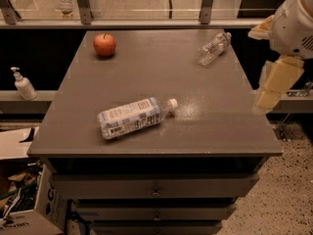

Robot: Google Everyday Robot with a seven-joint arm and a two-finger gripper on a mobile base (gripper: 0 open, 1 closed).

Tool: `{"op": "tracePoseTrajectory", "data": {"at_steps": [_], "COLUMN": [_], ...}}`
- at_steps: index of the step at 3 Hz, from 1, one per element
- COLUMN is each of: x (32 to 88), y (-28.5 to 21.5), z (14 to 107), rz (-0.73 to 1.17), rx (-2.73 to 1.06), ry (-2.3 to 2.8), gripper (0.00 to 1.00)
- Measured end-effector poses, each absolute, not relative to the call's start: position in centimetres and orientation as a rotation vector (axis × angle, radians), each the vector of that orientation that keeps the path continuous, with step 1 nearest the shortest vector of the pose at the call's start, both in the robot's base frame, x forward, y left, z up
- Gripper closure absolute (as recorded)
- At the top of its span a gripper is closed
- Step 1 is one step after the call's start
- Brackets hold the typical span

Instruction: Move water bottle near apple

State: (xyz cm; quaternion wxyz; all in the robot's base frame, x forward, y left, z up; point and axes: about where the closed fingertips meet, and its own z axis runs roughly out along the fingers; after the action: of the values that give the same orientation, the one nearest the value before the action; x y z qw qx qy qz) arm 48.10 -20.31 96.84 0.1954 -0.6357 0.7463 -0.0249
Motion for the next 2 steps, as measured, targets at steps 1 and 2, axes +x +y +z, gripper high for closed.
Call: {"op": "tracePoseTrajectory", "data": {"at_steps": [1, 2], "x": [52.7, 58.6], "y": [-19.6, -18.9], "z": [95.1, 92.7], "rz": [-0.045, -0.019], "rx": [-1.859, -1.956], "ry": [2.023, 1.942], "gripper": [0.00, 0.00]}}
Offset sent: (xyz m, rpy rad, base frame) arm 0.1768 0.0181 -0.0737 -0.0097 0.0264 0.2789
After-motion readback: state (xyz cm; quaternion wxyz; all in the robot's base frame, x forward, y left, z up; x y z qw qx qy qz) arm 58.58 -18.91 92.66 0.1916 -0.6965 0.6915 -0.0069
